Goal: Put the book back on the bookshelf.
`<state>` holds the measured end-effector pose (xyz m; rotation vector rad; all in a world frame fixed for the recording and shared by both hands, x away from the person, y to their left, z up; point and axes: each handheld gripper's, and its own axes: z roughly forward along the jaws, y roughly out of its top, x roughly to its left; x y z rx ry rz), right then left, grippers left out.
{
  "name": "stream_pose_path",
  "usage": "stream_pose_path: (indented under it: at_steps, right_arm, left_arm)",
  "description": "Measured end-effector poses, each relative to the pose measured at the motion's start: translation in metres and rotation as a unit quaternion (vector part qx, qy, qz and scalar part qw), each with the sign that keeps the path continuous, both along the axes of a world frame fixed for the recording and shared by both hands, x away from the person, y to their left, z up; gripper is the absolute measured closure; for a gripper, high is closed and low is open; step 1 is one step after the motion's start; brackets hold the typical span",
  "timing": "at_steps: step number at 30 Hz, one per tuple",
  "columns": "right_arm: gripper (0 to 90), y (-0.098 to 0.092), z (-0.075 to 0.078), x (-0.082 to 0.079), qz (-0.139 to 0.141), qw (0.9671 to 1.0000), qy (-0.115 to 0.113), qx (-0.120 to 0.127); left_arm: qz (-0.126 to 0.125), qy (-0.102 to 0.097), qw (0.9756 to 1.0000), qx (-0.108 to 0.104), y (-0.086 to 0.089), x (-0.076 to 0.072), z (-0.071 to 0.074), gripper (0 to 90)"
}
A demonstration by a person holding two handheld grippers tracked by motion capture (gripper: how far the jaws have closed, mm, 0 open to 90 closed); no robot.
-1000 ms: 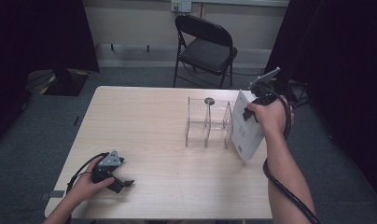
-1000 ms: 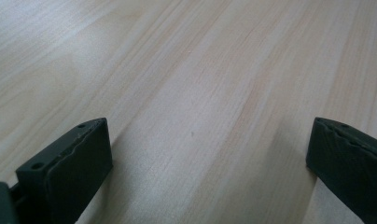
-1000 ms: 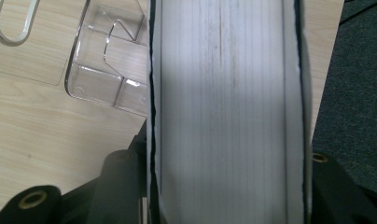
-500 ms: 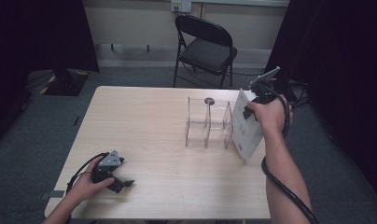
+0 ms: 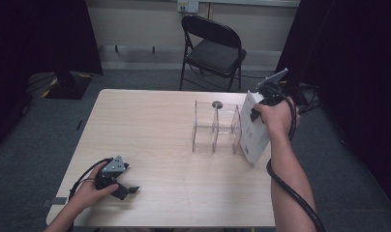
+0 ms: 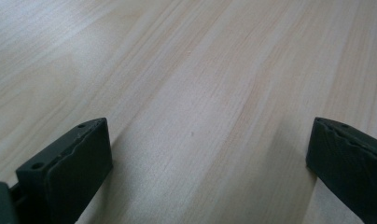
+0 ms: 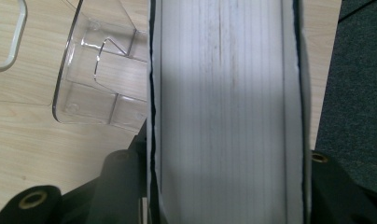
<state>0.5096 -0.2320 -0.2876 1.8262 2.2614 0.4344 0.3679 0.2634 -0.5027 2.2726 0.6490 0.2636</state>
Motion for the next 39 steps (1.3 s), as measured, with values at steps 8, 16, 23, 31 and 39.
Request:
stream_pose_path:
  at_steps: [8,16,23,31,39]
  right_arm:
    - [52.5,0.004,-0.002,0.004,-0.006,0.9999,0.001,-0.009]
    - [52.5,0.003,-0.002,0.006,-0.011,0.9999,-0.002,-0.007]
    - [52.5,0.003,-0.002,0.008,-0.015,0.9998,-0.004,-0.008]
    - [52.5,0.003,0.0,0.01,-0.018,0.9998,-0.007,-0.007]
    - [52.5,0.005,-0.003,0.014,-0.02,0.9997,-0.007,-0.008]
  left_arm:
    - [0.0,0.0,1.0,0.0,0.0,0.0,0.0,0.0]
    - [0.0,0.0,1.0,0.0,0.0,0.0,0.0,0.0]
    - [0.0,0.0,1.0,0.0,0.0,0.0,0.0,0.0]
    - [0.0,0.0,1.0,0.0,0.0,0.0,0.0,0.0]
    - [0.0,0.0,1.0,0.0,0.0,0.0,0.0,0.0]
